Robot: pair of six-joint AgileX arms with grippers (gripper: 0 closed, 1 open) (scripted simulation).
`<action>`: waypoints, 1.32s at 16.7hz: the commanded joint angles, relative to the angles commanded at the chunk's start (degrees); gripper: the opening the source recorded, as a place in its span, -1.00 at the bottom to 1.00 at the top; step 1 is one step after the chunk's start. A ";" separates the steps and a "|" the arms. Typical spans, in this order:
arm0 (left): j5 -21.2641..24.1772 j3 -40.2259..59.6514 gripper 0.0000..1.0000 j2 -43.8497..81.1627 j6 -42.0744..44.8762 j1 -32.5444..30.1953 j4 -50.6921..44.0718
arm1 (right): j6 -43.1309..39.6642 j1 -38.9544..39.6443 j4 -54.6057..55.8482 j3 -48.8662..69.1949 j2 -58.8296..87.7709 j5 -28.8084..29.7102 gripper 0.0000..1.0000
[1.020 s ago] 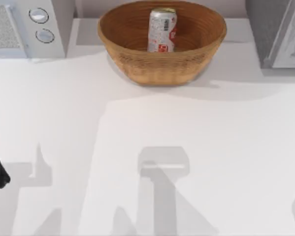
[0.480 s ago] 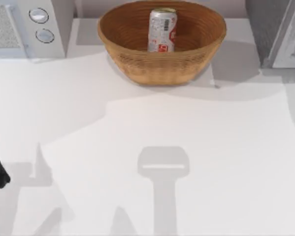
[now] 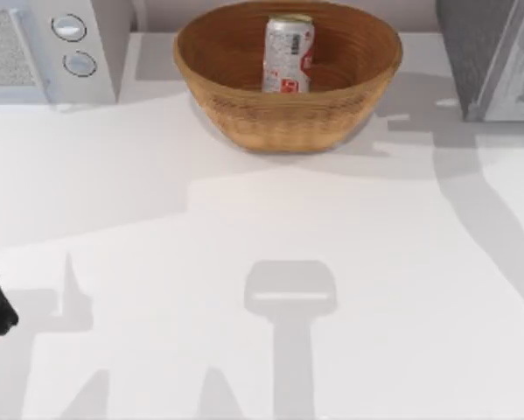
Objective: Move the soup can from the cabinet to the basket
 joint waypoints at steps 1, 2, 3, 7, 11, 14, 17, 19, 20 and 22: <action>0.00 0.00 1.00 0.00 0.00 0.00 0.00 | -0.01 0.23 0.00 -0.02 -0.04 0.23 1.00; 0.00 0.00 1.00 0.00 0.00 0.00 0.00 | -0.01 0.23 0.00 -0.02 -0.04 0.23 1.00; 0.00 0.00 1.00 0.00 0.00 0.00 0.00 | -0.01 0.23 0.00 -0.02 -0.04 0.23 1.00; 0.00 0.00 1.00 0.00 0.00 0.00 0.00 | -0.68 -1.56 -0.07 1.01 -0.37 0.75 1.00; 0.00 0.00 1.00 0.00 0.00 0.00 0.00 | -0.62 -4.57 1.54 4.79 5.05 -2.16 1.00; 0.00 0.00 1.00 0.00 0.00 0.00 0.00 | -0.61 -5.85 2.21 6.37 7.38 -3.39 1.00; 0.00 0.00 1.00 0.00 0.00 0.00 0.00 | -0.72 -5.29 2.12 5.58 6.06 -3.18 1.00; 0.00 0.00 1.00 0.00 0.00 0.00 0.00 | -0.72 -5.38 2.30 5.00 5.57 -3.32 1.00; 0.00 0.00 1.00 0.00 0.00 0.00 0.00 | -0.72 -5.58 2.64 3.81 4.58 -3.60 1.00; 0.00 0.00 1.00 0.00 0.00 0.00 0.00 | -0.74 -6.28 3.70 -0.42 1.30 -4.52 1.00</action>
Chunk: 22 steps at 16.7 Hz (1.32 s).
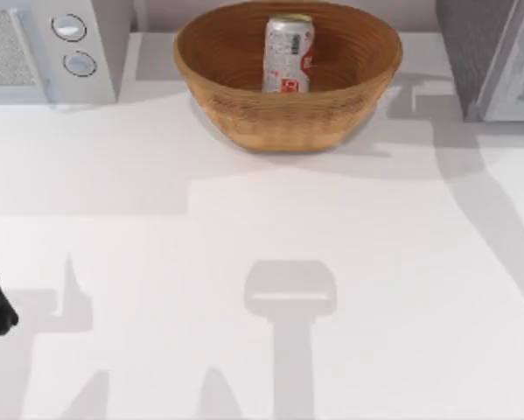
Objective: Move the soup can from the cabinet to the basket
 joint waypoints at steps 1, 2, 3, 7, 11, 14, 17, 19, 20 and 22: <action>0.00 0.00 1.00 0.00 0.00 0.00 0.00 | -0.03 -0.51 0.68 -3.01 -2.21 -0.62 1.00; 0.00 0.00 1.00 0.00 0.00 0.00 0.00 | -0.06 -1.11 1.44 -6.55 -4.77 -1.34 1.00; 0.00 0.00 1.00 0.00 0.00 0.00 0.00 | -0.10 -1.80 2.28 -10.56 -7.63 -2.15 1.00; 0.00 0.00 1.00 0.00 0.00 0.00 0.00 | -0.26 -5.34 6.25 -30.08 -21.71 -6.10 1.00; 0.00 0.00 1.00 0.00 0.00 0.00 0.00 | -0.40 -9.62 10.85 -52.22 -38.42 -10.75 1.00; 0.00 0.00 1.00 0.00 0.00 0.00 0.00 | -0.47 -12.83 14.34 -68.32 -51.00 -14.26 1.00; 0.00 0.00 1.00 0.00 0.00 0.00 0.00 | -0.49 -15.61 17.49 -82.26 -62.10 -17.40 1.00; 0.00 0.00 1.00 0.00 0.00 0.00 0.00 | -0.47 -17.06 19.23 -89.59 -68.04 -19.10 1.00; 0.00 0.00 1.00 0.00 0.00 0.00 0.00 | -0.45 -17.64 19.94 -92.50 -70.45 -19.79 1.00; 0.00 0.00 1.00 0.00 0.00 0.00 0.00 | -0.42 -18.46 20.98 -96.56 -73.92 -20.79 1.00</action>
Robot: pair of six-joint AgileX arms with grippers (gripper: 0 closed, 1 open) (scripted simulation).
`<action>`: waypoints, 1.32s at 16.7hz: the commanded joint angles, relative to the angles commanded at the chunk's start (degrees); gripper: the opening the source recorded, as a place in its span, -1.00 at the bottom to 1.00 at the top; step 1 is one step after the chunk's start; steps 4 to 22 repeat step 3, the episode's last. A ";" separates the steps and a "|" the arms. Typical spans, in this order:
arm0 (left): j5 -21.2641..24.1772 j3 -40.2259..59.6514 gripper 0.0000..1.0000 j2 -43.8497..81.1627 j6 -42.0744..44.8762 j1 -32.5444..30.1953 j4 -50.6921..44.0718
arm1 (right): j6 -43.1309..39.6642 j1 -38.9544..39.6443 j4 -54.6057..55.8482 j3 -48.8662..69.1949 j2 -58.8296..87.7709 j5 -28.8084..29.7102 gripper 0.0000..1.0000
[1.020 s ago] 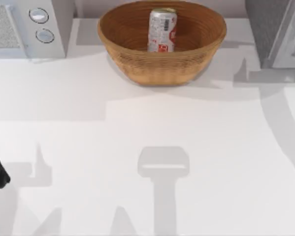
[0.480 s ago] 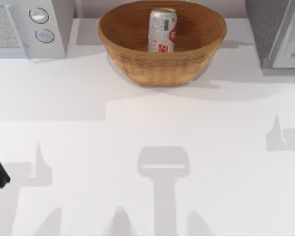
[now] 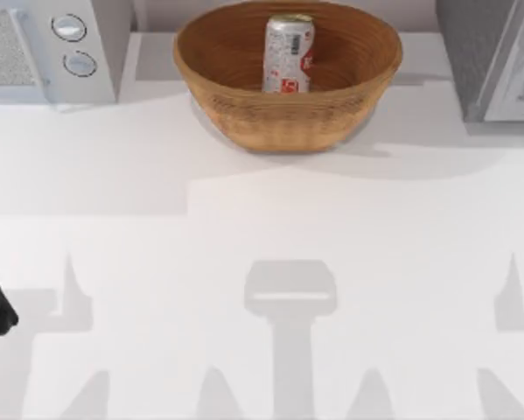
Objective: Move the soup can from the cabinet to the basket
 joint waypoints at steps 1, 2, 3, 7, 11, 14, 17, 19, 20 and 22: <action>0.00 0.00 1.00 0.00 0.00 0.00 0.00 | 0.01 -0.23 0.30 -1.11 -0.99 -0.28 1.00; 0.00 0.00 1.00 0.00 0.00 0.00 0.00 | 0.02 -0.33 0.43 -1.61 -1.43 -0.41 1.00; 0.00 0.00 1.00 0.00 0.00 0.00 0.00 | 0.02 -0.33 0.43 -1.61 -1.43 -0.41 1.00; 0.00 0.00 1.00 0.00 0.00 0.00 0.00 | 0.02 -0.33 0.43 -1.61 -1.43 -0.41 1.00; 0.00 0.00 1.00 0.00 0.00 0.00 0.00 | 0.02 -0.33 0.43 -1.61 -1.43 -0.41 1.00; 0.00 0.00 1.00 0.00 0.00 0.00 0.00 | 0.02 -0.33 0.43 -1.61 -1.43 -0.41 1.00; 0.00 0.00 1.00 0.00 0.00 0.00 0.00 | 0.02 -0.33 0.43 -1.61 -1.43 -0.41 1.00; 0.00 0.00 1.00 0.00 0.00 0.00 0.00 | 0.02 -0.33 0.43 -1.61 -1.43 -0.41 1.00; 0.00 0.00 1.00 0.00 0.00 0.00 0.00 | 0.02 -0.33 0.43 -1.61 -1.43 -0.41 1.00; 0.00 0.00 1.00 0.00 0.00 0.00 0.00 | 0.02 -0.33 0.43 -1.61 -1.43 -0.41 1.00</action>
